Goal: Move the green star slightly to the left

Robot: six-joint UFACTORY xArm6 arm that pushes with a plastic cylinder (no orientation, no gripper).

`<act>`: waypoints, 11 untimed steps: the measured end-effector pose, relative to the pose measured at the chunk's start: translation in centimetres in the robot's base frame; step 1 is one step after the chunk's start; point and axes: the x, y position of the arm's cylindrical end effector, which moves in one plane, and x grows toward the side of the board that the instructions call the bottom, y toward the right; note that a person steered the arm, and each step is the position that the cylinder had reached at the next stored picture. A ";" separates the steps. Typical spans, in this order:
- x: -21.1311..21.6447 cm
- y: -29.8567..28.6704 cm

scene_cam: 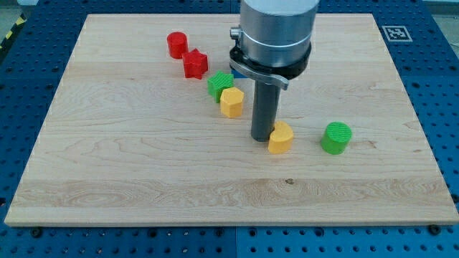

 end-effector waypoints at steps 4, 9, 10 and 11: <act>0.5 -6.4; -9.6 1.0; -10.0 -1.6; -10.0 -5.3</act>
